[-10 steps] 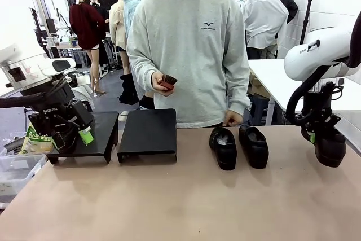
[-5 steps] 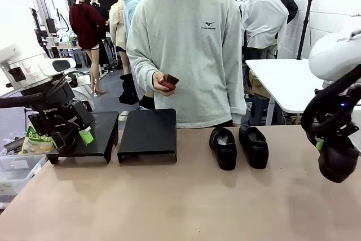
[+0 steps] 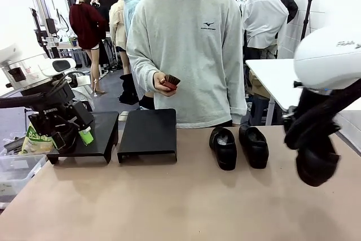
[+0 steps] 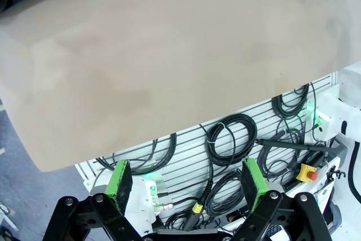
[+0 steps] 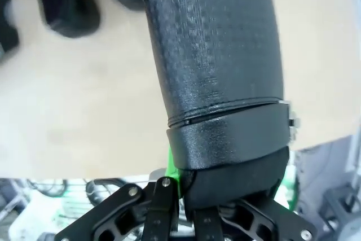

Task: Organize the shoes by placing them on the stand.
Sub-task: Pick up one Shoe and place it in the middle of the table.

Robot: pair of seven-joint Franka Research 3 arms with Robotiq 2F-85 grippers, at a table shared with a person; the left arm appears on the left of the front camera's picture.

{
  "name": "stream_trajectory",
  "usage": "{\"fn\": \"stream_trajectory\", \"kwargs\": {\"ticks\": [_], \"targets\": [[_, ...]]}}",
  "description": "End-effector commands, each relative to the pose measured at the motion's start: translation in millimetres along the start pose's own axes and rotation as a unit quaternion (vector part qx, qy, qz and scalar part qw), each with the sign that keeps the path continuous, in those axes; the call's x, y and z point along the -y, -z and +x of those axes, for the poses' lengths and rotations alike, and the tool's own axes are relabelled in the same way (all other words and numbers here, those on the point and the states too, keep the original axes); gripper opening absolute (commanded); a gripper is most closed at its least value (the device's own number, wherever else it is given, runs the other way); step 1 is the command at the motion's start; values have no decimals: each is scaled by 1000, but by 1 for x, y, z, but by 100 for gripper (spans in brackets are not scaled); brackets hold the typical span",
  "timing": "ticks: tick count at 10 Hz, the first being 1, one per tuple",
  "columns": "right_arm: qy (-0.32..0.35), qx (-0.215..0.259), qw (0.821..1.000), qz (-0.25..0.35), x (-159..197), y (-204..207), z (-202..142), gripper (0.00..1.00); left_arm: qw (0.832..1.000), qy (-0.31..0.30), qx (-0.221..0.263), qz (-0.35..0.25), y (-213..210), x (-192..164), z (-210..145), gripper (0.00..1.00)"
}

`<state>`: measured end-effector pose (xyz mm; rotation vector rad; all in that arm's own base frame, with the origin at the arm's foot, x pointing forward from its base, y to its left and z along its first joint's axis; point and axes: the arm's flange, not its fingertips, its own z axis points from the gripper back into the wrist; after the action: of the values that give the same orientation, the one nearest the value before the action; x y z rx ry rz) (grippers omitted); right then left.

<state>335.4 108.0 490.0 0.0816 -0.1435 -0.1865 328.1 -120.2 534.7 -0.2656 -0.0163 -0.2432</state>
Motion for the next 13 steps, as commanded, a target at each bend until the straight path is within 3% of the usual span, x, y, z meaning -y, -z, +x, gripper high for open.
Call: {"fn": "stream_trajectory", "kwargs": {"ticks": [1,2,6,11,13], "targets": [[27,-12,1000,7,-25,0,-4,0,1000,10,6,-13,3,-3,-1,100],[0,0,1000,0,0,0,0,0,1000,10,6,-13,3,-3,-1,100],[6,-4,1000,2,-9,3,-4,0,1000,10,6,-13,3,-3,-1,100],[71,63,993,-66,-109,-17,-93,0,1000,10,6,-13,3,-3,-1,100],[78,40,994,-64,-142,-11,-94,0,1000,10,6,-13,3,-3,-1,100]]}}
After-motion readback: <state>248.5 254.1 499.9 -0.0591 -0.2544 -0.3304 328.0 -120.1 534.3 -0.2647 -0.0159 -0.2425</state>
